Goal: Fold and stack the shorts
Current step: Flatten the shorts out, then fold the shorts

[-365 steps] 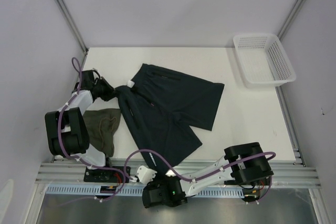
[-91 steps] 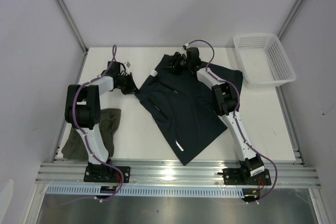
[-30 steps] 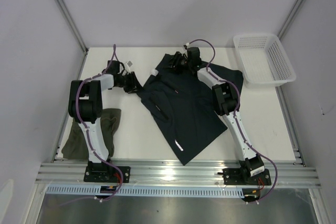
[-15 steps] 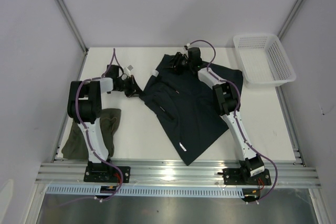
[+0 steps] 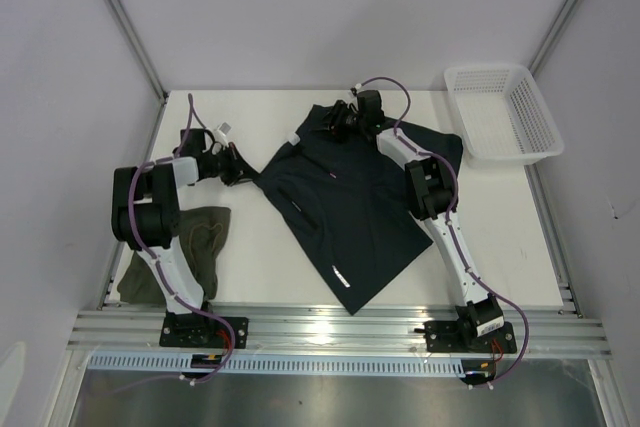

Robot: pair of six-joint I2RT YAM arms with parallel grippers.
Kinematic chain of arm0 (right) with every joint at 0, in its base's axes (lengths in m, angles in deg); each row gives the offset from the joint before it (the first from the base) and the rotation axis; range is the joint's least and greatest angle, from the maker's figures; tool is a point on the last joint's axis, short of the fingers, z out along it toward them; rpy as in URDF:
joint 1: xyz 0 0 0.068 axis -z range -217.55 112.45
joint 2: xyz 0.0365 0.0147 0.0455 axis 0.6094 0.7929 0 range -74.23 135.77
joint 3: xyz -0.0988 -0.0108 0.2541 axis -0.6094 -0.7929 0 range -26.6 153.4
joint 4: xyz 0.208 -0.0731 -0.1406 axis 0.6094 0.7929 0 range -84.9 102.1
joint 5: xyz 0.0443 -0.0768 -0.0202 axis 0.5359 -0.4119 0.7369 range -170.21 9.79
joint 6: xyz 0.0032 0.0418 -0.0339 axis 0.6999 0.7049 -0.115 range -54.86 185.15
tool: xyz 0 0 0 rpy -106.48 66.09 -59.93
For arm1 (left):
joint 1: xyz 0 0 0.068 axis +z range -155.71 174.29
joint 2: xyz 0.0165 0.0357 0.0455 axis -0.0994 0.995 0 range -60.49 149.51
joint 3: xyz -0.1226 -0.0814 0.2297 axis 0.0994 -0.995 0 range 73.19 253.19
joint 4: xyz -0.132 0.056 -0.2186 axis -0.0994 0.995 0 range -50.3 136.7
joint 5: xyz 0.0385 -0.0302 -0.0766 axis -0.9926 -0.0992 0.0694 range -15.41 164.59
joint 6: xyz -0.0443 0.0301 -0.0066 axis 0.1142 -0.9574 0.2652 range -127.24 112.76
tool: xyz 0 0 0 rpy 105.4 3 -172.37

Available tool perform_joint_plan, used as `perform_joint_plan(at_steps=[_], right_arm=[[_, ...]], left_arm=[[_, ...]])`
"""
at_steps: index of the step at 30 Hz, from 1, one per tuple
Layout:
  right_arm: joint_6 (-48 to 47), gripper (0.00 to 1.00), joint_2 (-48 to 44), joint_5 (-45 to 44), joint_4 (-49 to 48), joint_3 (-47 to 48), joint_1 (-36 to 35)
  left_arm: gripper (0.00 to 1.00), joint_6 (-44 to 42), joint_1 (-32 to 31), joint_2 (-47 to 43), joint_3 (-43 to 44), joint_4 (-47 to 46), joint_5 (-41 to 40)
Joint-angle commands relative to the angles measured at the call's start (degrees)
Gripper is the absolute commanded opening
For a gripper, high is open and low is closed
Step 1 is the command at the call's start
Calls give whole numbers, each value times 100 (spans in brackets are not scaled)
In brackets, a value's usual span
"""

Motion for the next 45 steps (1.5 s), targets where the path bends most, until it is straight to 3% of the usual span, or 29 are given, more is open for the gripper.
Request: perform_joint_plan(at_steps=[1, 6, 9, 13, 15, 16, 17, 22, 24, 25, 29, 33, 37, 38, 41, 45], right_arm=[[-196, 46, 108, -809, 874, -211, 205], [-379, 68, -137, -457, 760, -150, 170], [-757, 74, -436, -211, 847, -149, 117], [-1949, 76, -1487, -158, 1313, -464, 21], [-2382, 76, -2068, -315, 1567, -1262, -67], [-2584, 76, -2776, -403, 1612, -1640, -102], [-2995, 76, -3175, -517, 1612, -2557, -164], [-3623, 72, -5923, -2676, 1551, -5480, -1199], [-3650, 71, -6551, -3485, 1568, -6646, -1691], [-3623, 71, -6815, -4115, 1621, -6958, -2155], [-3264, 67, -7913, -5034, 2313, -8014, -3238], [-2545, 68, -8276, -5860, 3008, -8481, -4328], [-2078, 70, -8154, -6327, 3536, -8525, -5041], [-2024, 70, -8084, -6432, 3589, -8525, -5251], [-1839, 70, -7803, -6556, 3686, -8508, -5655], [-1672, 72, -7714, -6417, 3485, -8657, -6008]], left_arm=[[0, -23, 99, -308, -76, -18, 117], [0, 3, 72, -88, 3, 44, 74], [0, 12, 72, -62, 20, 70, -76], [0, 38, 72, -97, 3, 52, -129], [0, 38, 72, -115, 12, 70, -173], [0, 38, 72, -132, 29, 79, -199], [0, 38, 72, -132, 21, 87, -217], [0, 64, 72, -194, 56, 184, -462], [0, 91, 72, -220, 47, 184, -481], [0, 117, 64, -237, 21, 158, -472], [0, 91, 64, -299, 108, 298, -620], [1, 65, 64, -352, 196, 474, -762], [15, 179, 64, -413, 109, 422, -823], [31, 196, 64, -440, 74, 395, -849], [58, 310, 72, -624, -76, 264, -972], [75, 434, 64, -782, -164, 211, -1174]])
